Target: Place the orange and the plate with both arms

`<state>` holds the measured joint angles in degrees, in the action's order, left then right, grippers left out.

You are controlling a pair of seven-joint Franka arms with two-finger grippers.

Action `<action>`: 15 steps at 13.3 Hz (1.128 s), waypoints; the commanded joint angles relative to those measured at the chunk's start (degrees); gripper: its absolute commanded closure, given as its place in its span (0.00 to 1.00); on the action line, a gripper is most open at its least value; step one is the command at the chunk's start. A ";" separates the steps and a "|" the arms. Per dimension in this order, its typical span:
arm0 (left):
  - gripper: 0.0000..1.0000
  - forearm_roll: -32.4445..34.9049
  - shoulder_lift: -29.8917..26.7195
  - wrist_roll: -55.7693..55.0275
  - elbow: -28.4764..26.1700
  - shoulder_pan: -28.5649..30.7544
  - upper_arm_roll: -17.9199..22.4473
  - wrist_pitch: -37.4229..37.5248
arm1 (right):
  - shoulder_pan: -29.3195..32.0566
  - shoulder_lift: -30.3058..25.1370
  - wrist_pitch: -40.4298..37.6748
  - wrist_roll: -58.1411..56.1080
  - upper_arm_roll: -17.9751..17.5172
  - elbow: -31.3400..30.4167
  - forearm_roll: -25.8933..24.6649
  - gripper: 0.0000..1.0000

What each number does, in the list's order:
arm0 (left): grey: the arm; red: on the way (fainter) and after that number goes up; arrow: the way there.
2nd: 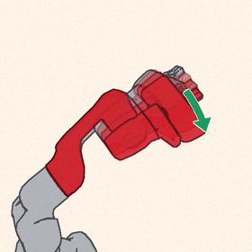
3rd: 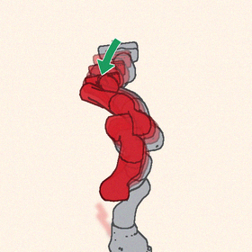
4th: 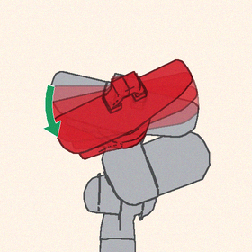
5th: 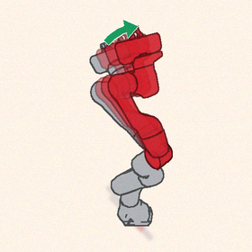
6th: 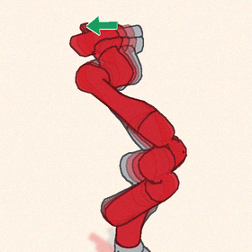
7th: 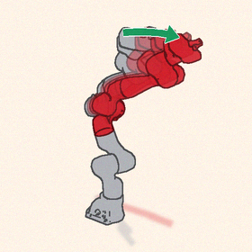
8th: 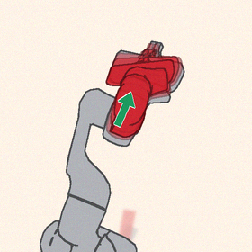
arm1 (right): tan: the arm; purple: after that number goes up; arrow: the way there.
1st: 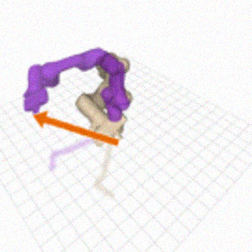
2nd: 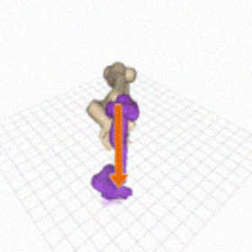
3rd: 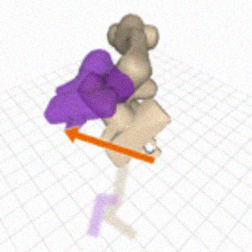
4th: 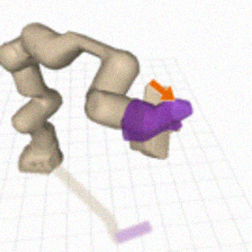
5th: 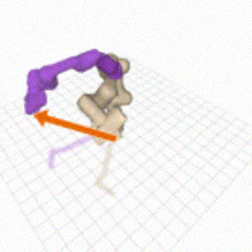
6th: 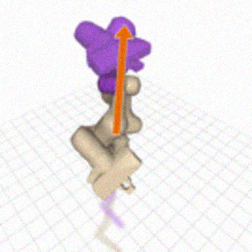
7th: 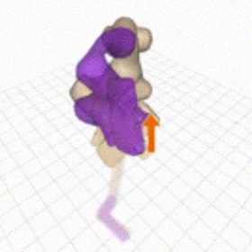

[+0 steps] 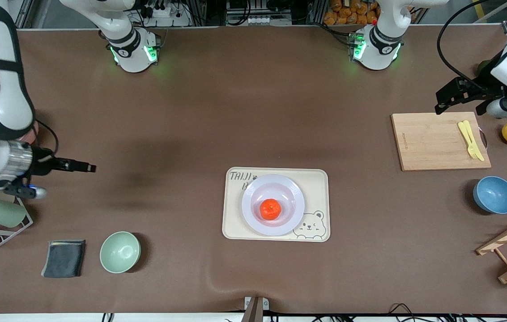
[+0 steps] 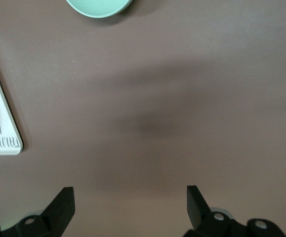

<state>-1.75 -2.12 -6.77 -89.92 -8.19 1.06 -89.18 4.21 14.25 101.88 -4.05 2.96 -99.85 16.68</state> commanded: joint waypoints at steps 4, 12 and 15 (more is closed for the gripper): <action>0.00 -0.18 -0.51 1.14 0.44 0.19 0.17 1.11 | 0.98 -14.93 -8.35 4.64 -6.73 -0.52 -15.26 0.00; 0.00 -0.09 -0.51 1.23 0.44 0.19 0.17 1.11 | 1.77 -17.60 -7.93 10.91 -10.96 4.64 -17.13 0.00; 0.00 -0.09 -0.42 1.23 0.44 0.19 0.17 1.11 | 1.42 -12.07 -8.10 10.82 -11.05 12.28 -17.12 0.00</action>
<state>-1.75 -2.13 -6.74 -89.88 -8.17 1.15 -89.04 4.77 -2.99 95.00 6.20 -7.16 -94.69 0.07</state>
